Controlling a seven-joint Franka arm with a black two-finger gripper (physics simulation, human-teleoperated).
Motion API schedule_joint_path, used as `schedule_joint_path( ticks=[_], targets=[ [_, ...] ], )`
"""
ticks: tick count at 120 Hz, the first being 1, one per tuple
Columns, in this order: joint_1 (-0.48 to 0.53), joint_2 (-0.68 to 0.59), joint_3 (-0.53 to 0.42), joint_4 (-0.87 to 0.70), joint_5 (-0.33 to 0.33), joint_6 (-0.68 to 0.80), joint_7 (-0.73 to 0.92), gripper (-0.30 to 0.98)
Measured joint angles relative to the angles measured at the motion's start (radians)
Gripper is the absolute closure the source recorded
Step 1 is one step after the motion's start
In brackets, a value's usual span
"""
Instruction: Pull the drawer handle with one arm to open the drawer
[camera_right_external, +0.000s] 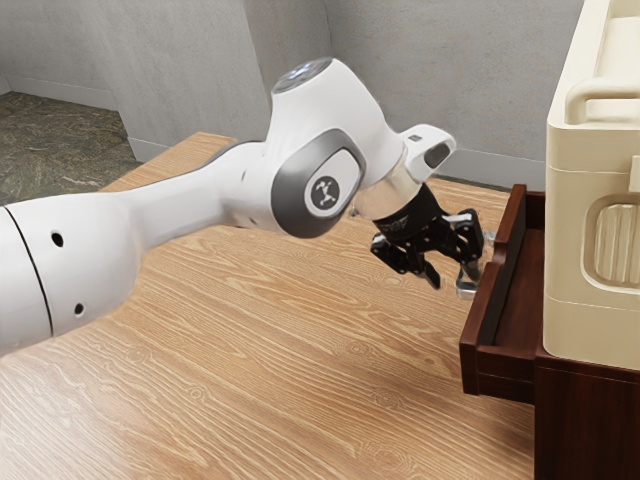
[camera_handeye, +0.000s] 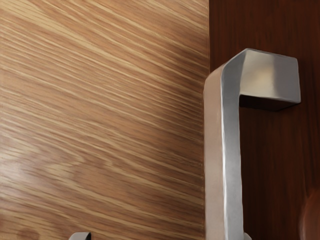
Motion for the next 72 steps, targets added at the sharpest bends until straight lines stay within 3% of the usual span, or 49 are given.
schedule_joint_path(
  ticks=[72],
  targets=[
    [0.016,-0.026,0.028,-0.036,0.001,-0.001,0.002,0.37]
  ],
)
